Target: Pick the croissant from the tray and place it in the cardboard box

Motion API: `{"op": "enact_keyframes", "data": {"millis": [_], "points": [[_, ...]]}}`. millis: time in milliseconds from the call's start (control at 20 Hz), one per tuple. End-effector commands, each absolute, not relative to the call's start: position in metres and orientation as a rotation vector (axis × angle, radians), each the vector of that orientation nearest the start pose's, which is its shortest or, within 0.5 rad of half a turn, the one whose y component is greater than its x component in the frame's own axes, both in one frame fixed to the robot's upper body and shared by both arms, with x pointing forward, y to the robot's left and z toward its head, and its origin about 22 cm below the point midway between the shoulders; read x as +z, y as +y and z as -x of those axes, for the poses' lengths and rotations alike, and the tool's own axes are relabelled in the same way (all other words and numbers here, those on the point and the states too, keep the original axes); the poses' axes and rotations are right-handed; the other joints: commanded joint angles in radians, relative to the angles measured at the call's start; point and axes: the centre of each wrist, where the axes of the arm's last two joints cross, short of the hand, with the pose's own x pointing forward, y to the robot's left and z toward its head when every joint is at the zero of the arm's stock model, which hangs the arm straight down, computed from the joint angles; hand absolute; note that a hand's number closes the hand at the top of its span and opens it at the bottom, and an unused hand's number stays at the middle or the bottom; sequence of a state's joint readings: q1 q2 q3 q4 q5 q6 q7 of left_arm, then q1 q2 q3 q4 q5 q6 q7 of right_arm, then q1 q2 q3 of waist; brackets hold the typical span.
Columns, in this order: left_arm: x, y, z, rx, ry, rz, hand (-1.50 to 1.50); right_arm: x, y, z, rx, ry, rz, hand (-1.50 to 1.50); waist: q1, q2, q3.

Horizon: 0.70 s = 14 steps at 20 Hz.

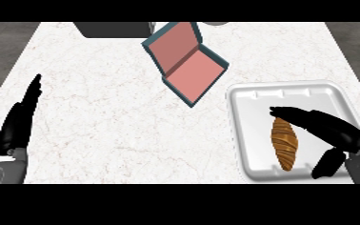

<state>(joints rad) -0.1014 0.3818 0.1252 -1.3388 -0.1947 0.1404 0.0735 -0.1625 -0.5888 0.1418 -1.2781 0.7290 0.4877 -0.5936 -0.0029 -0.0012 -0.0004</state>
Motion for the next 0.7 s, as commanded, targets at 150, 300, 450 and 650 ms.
{"op": "enact_keyframes", "data": {"millis": [150, 300, 450, 650], "points": [[0.011, 0.343, -0.253, -0.204, -1.353, -0.645, 0.0, 0.019, -0.343, -0.269, 1.591, -1.227, 0.15, -1.5, 0.005, 0.001, 0.0], [0.023, 0.364, -0.275, -0.21, -1.357, -0.643, 0.0, 0.015, -0.325, -0.282, 1.581, -1.18, 0.204, -1.5, 0.004, 0.002, 0.0], [0.024, 0.353, -0.252, -0.214, -1.353, -0.643, 0.0, -0.006, -0.33, -0.272, 1.569, -1.144, 0.202, -1.5, 0.007, 0.001, 0.001], [0.014, 0.352, -0.248, -0.222, -1.369, -0.66, 0.0, -0.03, -0.32, -0.273, 1.548, -1.156, 0.235, 1.5, 0.008, 0.002, 0.001]]}}
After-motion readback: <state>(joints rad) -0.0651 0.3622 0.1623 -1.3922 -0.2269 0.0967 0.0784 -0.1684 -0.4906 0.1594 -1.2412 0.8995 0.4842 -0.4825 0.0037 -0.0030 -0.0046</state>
